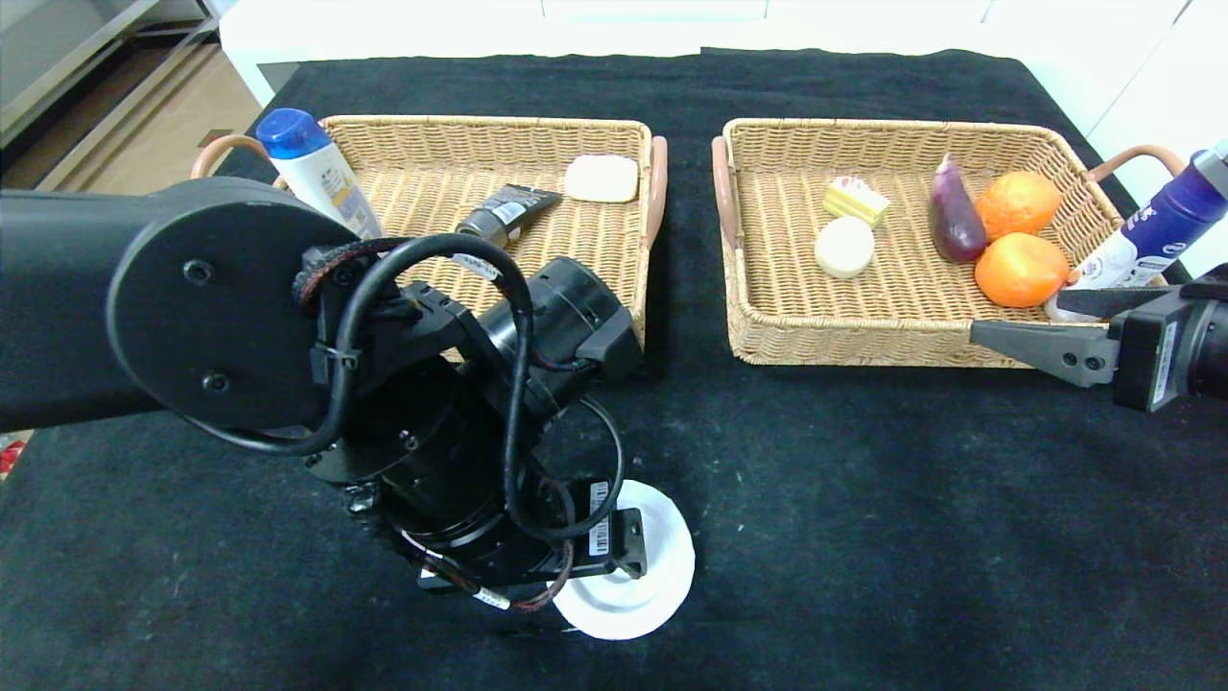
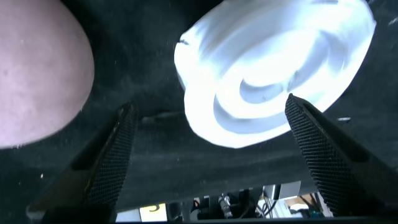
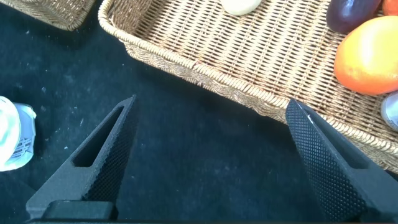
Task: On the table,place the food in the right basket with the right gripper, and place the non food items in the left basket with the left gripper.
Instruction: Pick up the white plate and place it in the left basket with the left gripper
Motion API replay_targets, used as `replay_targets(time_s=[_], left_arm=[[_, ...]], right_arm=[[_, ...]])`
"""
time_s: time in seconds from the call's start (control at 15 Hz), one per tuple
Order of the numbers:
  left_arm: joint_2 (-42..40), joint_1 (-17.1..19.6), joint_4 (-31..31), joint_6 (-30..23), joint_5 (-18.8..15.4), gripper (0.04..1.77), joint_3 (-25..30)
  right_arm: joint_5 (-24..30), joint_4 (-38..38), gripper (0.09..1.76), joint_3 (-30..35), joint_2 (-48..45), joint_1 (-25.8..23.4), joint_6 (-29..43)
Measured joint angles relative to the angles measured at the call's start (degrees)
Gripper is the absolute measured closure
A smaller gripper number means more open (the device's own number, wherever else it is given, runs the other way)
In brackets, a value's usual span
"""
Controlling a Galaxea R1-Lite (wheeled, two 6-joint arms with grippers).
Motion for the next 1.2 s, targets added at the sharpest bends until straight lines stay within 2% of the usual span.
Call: replay_targets(time_s=[0.2,0.73,0.8,1.0,1.2], left_arm=[[0.6,0.0,-0.1,0.0,2.6,0.09,0.0],[1.8,0.0,-1.7,0.1,3.3,0.09,-0.4],[1.8,0.0,-1.6,0.1,3.3,0.18,-0.4],[1.7,-0.1,-1.6,0.1,3.3,0.66,-0.3],[1.8,-0.1,-1.7,0.1,3.3,0.99,-0.3]], right_arm=[[0.0,0.0,0.14,0.0,0.0,0.0,0.0],[0.0,0.0,0.14,0.1,0.0,0.0,0.0],[0.0,0.0,0.14,0.1,0.0,0.0,0.0],[0.0,0.0,0.14,0.1,0.0,0.0,0.0],[0.0,0.0,0.14,0.1,0.0,0.0,0.0]])
